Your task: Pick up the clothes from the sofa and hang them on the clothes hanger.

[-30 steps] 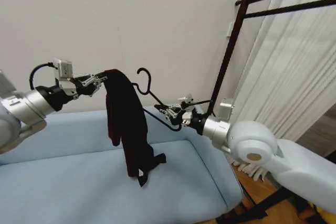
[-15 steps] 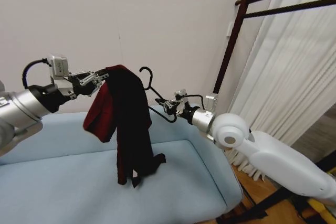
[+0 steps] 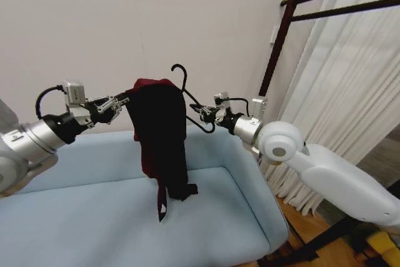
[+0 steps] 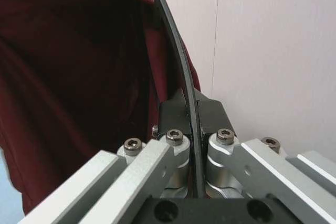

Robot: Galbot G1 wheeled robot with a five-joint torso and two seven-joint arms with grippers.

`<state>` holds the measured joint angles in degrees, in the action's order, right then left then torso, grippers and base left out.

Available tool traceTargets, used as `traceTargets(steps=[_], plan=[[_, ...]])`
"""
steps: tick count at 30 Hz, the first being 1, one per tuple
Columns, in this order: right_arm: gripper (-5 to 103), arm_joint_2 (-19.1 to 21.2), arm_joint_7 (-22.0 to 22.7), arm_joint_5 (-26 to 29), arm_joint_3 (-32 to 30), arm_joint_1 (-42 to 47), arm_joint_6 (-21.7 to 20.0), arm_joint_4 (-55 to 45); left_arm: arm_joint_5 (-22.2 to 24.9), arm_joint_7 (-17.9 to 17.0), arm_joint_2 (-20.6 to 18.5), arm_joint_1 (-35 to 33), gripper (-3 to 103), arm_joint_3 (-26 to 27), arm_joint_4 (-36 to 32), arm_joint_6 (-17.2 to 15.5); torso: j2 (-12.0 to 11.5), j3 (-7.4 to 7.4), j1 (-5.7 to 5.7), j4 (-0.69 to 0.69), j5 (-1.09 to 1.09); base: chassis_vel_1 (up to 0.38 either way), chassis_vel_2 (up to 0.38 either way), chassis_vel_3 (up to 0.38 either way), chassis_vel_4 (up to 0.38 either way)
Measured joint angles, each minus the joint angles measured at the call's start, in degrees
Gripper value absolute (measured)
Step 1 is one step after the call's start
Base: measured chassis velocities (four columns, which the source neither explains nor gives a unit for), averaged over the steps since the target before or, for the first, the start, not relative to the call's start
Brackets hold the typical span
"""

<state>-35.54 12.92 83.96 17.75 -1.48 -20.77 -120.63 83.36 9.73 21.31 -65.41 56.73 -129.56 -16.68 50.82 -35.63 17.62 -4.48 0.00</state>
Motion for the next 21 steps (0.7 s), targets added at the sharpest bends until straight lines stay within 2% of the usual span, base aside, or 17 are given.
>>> traceTargets(steps=[7, 8, 9, 10, 12, 16, 18, 21], plan=[[2, 0.5, -1.1, 1.5, 0.3, -3.3, -0.5, 0.6, -3.7, 0.4, 2.0, -1.5, 0, -1.0, -0.7, 0.0, 0.0, 0.00, 0.00, 0.01, 0.00, 0.000, 0.000, 0.000, 0.000], [2, 0.5, -1.3, 1.5, 0.4, -3.7, -0.7, 0.7, -4.6, 0.6, 2.4, -2.0, 5, -1.1, -1.0, 0.0, 0.0, 0.00, 0.00, 0.02, -0.01, 0.000, 0.000, 0.000, 0.000], [2, 0.5, -1.4, 1.6, 0.5, -3.8, -0.7, 0.7, -4.8, 0.7, 2.6, -2.2, 5, -1.1, -1.1, 0.0, 0.0, 0.00, 0.00, 0.02, -0.01, 0.000, 0.000, 0.000, 0.000], [2, 0.5, -1.8, 1.5, 0.7, -4.1, -0.8, 0.7, -5.7, 0.8, 3.1, -3.2, 16, -1.1, -1.6, 0.1, 0.0, 0.00, 0.00, 0.02, 0.00, 0.000, 0.000, 0.000, 0.000], [2, 0.5, -1.9, 1.5, 0.8, -4.1, -0.9, 0.7, -6.2, 0.8, 3.4, -3.8, 16, -1.1, -1.8, 0.1, 0.0, 0.00, 0.00, 0.02, 0.00, 0.000, 0.000, 0.000, 0.000], [2, 1.6, -3.3, 0.9, 0.6, -4.2, -1.0, 0.9, -8.7, 1.6, 4.6, -5.2, 37, -0.9, -1.6, 0.5, 0.0, 0.00, 0.00, 0.03, 0.00, 0.000, 0.000, 0.000, 0.000], [2, 2.3, -4.1, 0.5, 0.3, -4.2, -1.0, 1.1, -8.9, 1.8, 4.8, -5.2, 37, -0.9, -1.2, 0.5, 0.0, 0.00, 0.00, 0.02, 0.00, 0.000, 0.000, 0.000, 0.000], [2, 4.3, -5.8, 0.1, -1.0, -4.0, -1.0, 1.3, -9.5, 3.0, 5.1, -5.4, 54, -0.9, 0.6, 1.0, 0.0, 0.00, 0.00, 0.00, 0.00, 0.000, 0.000, 0.000, 0.000]])
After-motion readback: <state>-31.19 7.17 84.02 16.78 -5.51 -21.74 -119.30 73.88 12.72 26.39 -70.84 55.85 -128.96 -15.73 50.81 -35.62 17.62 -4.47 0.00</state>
